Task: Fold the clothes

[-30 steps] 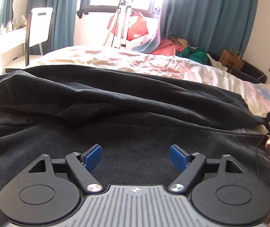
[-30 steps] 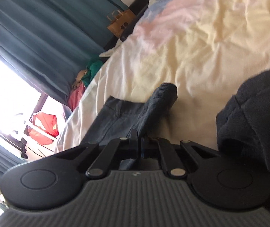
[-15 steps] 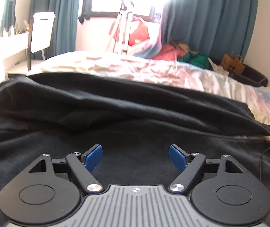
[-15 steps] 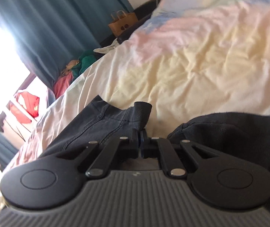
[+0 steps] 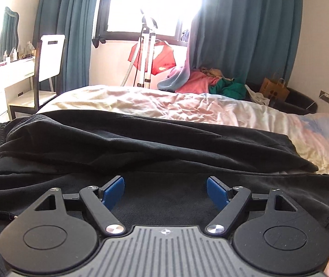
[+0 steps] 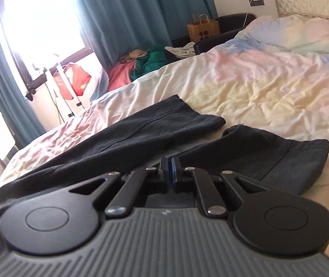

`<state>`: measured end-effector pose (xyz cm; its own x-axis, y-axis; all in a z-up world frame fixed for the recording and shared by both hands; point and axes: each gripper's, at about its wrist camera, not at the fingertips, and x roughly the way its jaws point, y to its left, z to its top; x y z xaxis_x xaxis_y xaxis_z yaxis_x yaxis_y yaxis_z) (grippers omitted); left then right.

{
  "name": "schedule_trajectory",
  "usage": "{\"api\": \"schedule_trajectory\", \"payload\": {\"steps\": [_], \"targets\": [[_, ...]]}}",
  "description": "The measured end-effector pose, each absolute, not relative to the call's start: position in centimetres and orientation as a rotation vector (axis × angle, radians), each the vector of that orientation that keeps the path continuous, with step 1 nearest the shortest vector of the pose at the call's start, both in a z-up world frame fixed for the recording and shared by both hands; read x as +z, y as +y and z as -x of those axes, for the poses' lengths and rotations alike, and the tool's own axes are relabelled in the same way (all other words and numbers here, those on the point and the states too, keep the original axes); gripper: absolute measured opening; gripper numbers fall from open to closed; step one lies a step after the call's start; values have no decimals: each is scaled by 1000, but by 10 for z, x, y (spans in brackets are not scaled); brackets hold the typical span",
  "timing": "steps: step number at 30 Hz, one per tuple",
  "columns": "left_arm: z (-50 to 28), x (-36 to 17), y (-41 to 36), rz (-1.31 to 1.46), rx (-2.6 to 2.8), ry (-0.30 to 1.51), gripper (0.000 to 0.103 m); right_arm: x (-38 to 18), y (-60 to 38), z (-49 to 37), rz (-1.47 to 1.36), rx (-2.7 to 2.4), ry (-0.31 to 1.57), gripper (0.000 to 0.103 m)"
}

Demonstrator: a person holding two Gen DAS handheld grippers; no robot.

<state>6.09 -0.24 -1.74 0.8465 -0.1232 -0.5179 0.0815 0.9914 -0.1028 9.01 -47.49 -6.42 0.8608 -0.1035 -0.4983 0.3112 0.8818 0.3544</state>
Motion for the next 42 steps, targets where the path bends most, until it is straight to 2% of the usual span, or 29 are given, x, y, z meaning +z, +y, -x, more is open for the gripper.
{"api": "schedule_trajectory", "payload": {"steps": [5, 10, 11, 13, 17, 22, 25, 32, 37, 42], "targets": [[-25, -13, 24, 23, -68, 563, 82, -50, -457, -66, -417, -187, 484, 7], [-1, 1, 91, 147, 87, 627, 84, -48, -450, -63, -396, -183, 480, 8], [6, 7, 106, 184, 127, 626, 87, -49, -449, -64, -388, -183, 486, 8], [20, 17, 139, 276, 195, 623, 103, -51, -447, -66, -376, -176, 494, 8], [35, 20, 198, 422, 288, 706, 102, -56, -451, -70, -395, -168, 504, 8], [55, 3, 258, 736, 387, 699, 102, -61, -461, -72, -451, -191, 518, 8], [61, -17, 281, 909, 433, 721, 99, -64, -467, -73, -484, -205, 525, 8], [77, -56, 314, 1291, 315, 706, 99, -69, -496, -59, -621, -298, 487, 8], [81, -71, 323, 1383, 286, 710, 99, -74, -524, -46, -738, -394, 439, 8], [69, -77, 323, 1357, 303, 736, 97, -80, -552, -33, -858, -491, 389, 8]]}}
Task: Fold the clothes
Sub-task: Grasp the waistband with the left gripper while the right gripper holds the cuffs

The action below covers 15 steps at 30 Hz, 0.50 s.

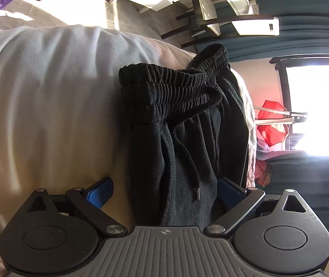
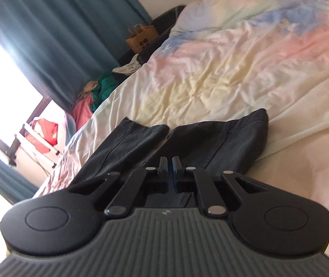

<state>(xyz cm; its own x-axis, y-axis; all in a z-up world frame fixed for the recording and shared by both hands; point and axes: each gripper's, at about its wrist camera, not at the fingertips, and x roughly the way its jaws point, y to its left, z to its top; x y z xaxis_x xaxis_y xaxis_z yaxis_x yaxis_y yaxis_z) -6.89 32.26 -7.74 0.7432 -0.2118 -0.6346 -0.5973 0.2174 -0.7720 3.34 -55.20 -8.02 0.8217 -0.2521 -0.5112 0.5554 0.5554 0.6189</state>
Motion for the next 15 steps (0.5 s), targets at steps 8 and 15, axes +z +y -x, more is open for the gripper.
{"api": "schedule_trajectory", "payload": {"steps": [8, 15], "targets": [[53, -71, 312, 1274, 332, 706, 95, -111, -578, -30, -1020, -629, 447, 52], [46, -63, 308, 1273, 225, 639, 99, -139, -594, -42, -1135, -621, 443, 73]]}}
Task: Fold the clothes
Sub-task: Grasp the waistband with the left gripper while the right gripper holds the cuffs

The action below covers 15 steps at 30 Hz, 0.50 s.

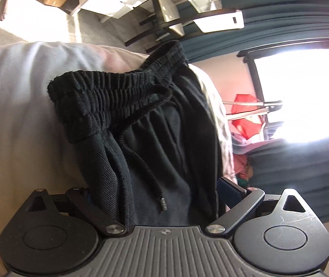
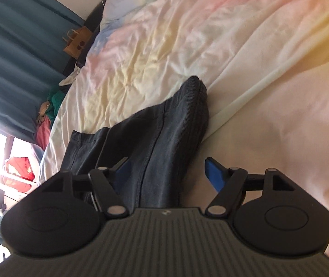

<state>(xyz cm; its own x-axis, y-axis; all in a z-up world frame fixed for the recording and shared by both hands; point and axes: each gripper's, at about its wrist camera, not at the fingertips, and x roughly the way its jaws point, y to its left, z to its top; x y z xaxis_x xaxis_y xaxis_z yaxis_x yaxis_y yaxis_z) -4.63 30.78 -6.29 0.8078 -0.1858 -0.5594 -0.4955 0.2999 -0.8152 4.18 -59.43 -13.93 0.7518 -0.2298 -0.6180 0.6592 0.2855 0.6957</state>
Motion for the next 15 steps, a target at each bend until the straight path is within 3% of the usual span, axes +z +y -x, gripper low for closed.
{"api": "schedule_trajectory", "payload": {"steps": [3, 6, 9, 11, 12, 13, 15], "targets": [[45, -67, 310, 1281, 252, 648, 99, -155, -603, -54, -1192, -557, 436, 73], [43, -71, 311, 1290, 279, 657, 84, -170, -611, -65, -1247, -492, 429, 73], [41, -75, 313, 1298, 307, 667, 76, -176, -615, -74, -1279, -432, 383, 69], [40, -78, 314, 1303, 325, 673, 65, -168, -613, -76, -1253, -396, 317, 63], [39, -79, 315, 1306, 334, 676, 53, -165, -613, -77, -1224, -379, 299, 59], [40, -80, 315, 1297, 346, 688, 41, -162, -612, -79, -1194, -388, 301, 54], [40, -81, 315, 1253, 363, 722, 28, -163, -612, -83, -1149, -428, 340, 10]]}}
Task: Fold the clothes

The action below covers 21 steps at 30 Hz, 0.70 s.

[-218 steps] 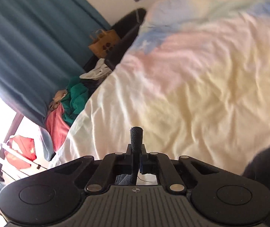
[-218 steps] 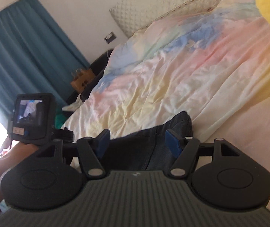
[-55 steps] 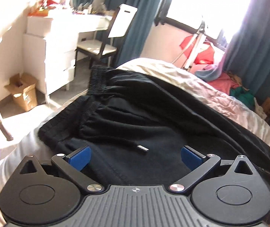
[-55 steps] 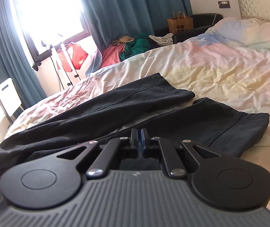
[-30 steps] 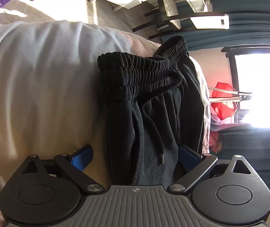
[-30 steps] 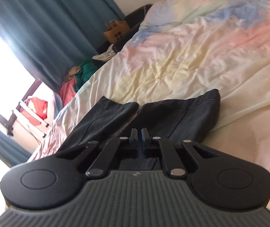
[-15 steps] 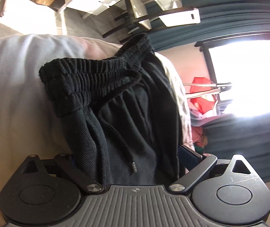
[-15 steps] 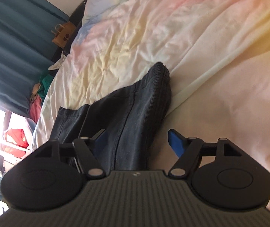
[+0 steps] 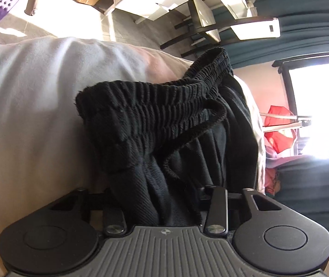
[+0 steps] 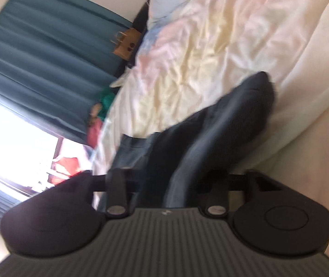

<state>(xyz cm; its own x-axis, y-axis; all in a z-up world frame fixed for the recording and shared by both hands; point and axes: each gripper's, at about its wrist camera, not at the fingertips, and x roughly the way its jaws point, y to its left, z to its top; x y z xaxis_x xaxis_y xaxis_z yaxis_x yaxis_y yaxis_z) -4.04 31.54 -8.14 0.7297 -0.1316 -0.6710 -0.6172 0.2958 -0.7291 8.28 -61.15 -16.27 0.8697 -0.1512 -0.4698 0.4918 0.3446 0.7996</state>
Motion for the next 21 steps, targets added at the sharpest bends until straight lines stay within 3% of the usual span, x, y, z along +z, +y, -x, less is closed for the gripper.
{"api": "schedule_trajectory", "payload": {"steps": [7, 12, 17, 21], "targets": [[56, -56, 311, 1161, 347, 672, 13, -145, -606, -78, -1038, -449, 353, 8], [47, -5, 306, 1094, 297, 569, 10, -115, -600, -77, -1008, -458, 331, 8], [-11, 55, 303, 1099, 271, 528, 10, -85, -597, -136, -971, -499, 354, 8], [-121, 79, 305, 1111, 303, 517, 10, -63, -596, -196, -955, -541, 369, 8]]}}
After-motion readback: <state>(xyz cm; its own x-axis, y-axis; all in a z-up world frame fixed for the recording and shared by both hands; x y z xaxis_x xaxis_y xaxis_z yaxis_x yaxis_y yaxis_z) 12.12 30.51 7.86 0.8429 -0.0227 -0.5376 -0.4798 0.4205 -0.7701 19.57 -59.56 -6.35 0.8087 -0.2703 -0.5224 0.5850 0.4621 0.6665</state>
